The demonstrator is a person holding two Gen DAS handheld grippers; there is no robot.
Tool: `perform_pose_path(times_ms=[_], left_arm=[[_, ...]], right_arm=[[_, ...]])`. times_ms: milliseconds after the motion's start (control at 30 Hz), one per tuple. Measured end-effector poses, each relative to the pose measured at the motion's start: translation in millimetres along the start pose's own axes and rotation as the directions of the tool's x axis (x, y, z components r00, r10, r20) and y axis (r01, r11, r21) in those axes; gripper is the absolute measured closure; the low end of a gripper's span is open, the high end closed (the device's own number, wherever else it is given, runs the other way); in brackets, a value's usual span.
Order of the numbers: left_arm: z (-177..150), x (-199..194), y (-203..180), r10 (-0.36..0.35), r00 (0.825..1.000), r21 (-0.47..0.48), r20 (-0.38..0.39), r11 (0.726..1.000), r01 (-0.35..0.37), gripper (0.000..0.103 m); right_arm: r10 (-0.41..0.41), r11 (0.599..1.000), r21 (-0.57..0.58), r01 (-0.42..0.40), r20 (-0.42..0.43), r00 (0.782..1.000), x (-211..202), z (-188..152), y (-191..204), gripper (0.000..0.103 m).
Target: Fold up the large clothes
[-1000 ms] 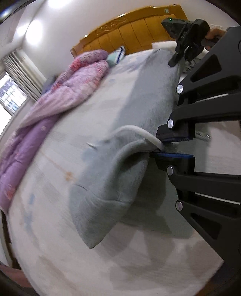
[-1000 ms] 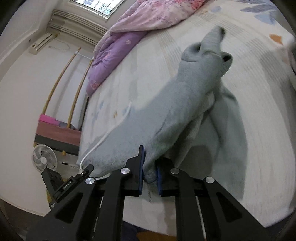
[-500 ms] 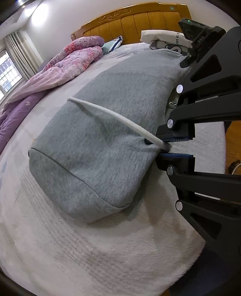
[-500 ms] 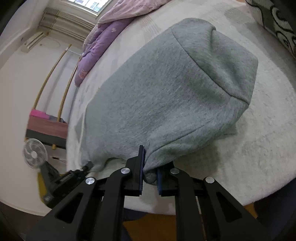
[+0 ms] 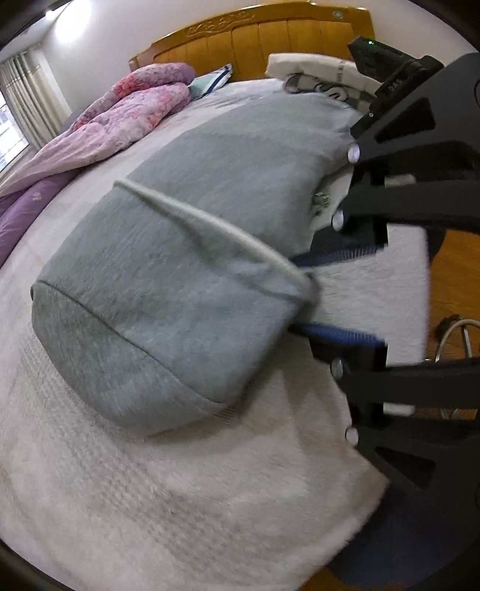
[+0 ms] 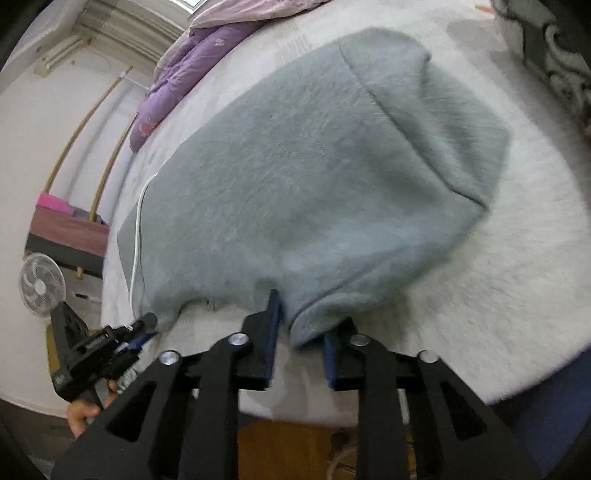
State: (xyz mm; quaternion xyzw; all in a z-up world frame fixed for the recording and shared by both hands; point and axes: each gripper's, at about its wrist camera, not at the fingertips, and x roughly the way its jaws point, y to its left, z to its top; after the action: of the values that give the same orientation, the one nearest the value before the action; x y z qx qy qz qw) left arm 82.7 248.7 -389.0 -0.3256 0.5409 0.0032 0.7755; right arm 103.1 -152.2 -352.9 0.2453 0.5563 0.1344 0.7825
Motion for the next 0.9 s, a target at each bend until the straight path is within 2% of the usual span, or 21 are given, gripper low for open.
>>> perform_pose_path(times_ms=[167, 267, 300, 333, 400, 467, 533, 667, 733, 767, 800, 833, 900], left_arm=[[-9.7, -30.2, -18.1, -0.014, 1.0, 0.122, -0.001, 0.992, 0.014, 0.063], [-6.0, -41.1, -39.8, -0.025, 0.999, 0.184, 0.04, 0.983, 0.017, 0.061], [-2.1, -42.1, -47.1, -0.028, 0.998, 0.201, 0.054, 0.979, 0.016, 0.052], [3.8, -41.6, -54.7, -0.034, 0.997, 0.216, 0.069, 0.976, 0.019, 0.043], [21.6, -35.4, -70.3, -0.027, 0.994, 0.245, 0.107, 0.97, 0.0, 0.042], [42.5, -22.3, -79.7, -0.006, 0.993, 0.266, 0.116, 0.964, -0.025, 0.04], [67.2, -5.5, -85.2, 0.035, 0.992, 0.261, 0.12, 0.963, -0.066, 0.03], [108.6, 18.8, -84.5, 0.141, 0.976, 0.252, 0.166, 0.951, -0.18, 0.03], [124.7, 33.1, -76.1, 0.158, 0.98, 0.225, 0.117, 0.957, -0.181, 0.029], [132.6, 46.5, -67.8, 0.183, 0.981, 0.202, 0.061, 0.961, -0.191, 0.029], [137.5, 59.3, -59.6, 0.178, 0.984, 0.179, 0.008, 0.968, -0.177, 0.029], [138.6, 66.7, -55.5, 0.171, 0.985, 0.167, -0.015, 0.972, -0.166, 0.027], [141.1, 79.7, -45.5, 0.146, 0.989, 0.145, -0.03, 0.979, -0.14, 0.026]], right_arm=[[-0.077, 0.994, -0.076, 0.078, 0.014, 0.997, -36.7, -7.0, 5.4, 0.069], [-0.041, 0.995, -0.091, 0.046, 0.058, 0.997, -57.0, -0.7, 8.1, 0.07], [-0.025, 0.995, -0.097, 0.032, 0.08, 0.996, -62.2, 9.0, 12.7, 0.073], [-0.015, 0.994, -0.11, 0.026, 0.096, 0.995, -63.5, 17.3, 16.6, 0.075], [-0.033, 0.988, -0.144, 0.052, 0.131, 0.991, -62.2, 40.2, 26.3, 0.086], [-0.036, 0.988, -0.145, 0.057, 0.146, 0.989, -55.1, 63.3, 30.4, 0.09], [-0.058, 0.986, -0.146, 0.081, 0.155, 0.986, -45.6, 81.6, 32.2, 0.092], [-0.141, 0.975, -0.154, 0.161, 0.136, 0.981, -15.7, 118.0, 27.8, 0.092], [-0.186, 0.967, -0.16, 0.201, 0.104, 0.977, 4.7, 126.2, 21.2, 0.093], [-0.216, 0.961, -0.157, 0.228, 0.088, 0.972, 14.4, 128.3, 13.7, 0.099], [-0.258, 0.949, -0.17, 0.265, 0.059, 0.964, 29.7, 131.0, 5.1, 0.103], [-0.279, 0.944, -0.172, 0.281, 0.04, 0.96, 40.1, 131.9, -1.3, 0.103], [-0.242, 0.959, -0.143, 0.244, 0.035, 0.97, 59.1, 128.4, -23.8, 0.103]])
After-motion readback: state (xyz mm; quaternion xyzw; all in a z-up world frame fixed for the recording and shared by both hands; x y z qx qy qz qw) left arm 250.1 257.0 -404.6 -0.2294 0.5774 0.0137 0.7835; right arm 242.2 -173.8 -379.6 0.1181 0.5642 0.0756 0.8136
